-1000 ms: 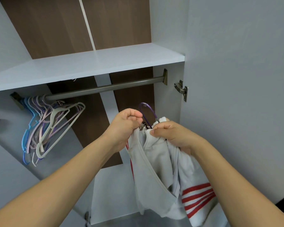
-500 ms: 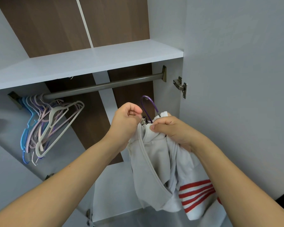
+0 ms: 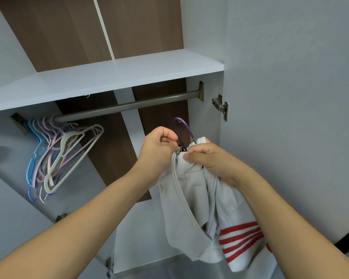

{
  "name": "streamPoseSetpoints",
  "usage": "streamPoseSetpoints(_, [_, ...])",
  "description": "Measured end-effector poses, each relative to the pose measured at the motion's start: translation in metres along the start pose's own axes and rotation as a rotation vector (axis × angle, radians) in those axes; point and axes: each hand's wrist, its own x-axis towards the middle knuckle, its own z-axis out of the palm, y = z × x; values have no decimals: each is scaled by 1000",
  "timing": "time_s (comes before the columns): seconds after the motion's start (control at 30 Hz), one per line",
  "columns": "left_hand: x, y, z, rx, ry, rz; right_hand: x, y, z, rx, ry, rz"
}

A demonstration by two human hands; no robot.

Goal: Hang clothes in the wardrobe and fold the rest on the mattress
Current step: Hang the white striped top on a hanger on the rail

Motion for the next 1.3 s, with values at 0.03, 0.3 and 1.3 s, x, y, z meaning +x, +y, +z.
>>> streamPoseSetpoints(0.03, [0,0,0,0,7,1,0,0,0,0,1,-1])
streamPoseSetpoints(0.3, [-3,0,0,7,6,4,-3,-3,-1,9,-11,6])
streamPoseSetpoints(1.3, [-7,-9,-9,164,-227,51,-1,0,6,95,87,57])
